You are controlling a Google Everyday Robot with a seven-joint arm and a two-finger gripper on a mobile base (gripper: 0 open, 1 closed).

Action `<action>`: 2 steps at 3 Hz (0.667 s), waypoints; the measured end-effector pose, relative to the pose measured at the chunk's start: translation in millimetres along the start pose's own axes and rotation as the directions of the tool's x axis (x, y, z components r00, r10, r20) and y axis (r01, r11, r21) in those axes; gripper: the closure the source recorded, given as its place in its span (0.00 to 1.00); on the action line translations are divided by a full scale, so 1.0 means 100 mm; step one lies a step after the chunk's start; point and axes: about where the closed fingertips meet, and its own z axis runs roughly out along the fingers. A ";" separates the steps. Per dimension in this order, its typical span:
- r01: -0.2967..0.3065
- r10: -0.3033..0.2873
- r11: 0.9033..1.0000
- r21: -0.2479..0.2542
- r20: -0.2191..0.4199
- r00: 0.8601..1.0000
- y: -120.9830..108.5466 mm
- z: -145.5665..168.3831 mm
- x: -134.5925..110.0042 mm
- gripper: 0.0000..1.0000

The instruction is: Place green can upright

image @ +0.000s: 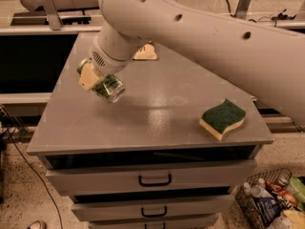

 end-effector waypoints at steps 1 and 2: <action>0.053 -0.043 0.997 -0.055 0.172 0.984 0.00 0.03 -0.15 1.00; 0.127 -0.095 0.990 -0.067 0.359 0.928 0.07 0.05 -0.44 1.00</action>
Offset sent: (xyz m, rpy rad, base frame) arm 0.0374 0.0642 0.0663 0.5358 -0.4451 0.2013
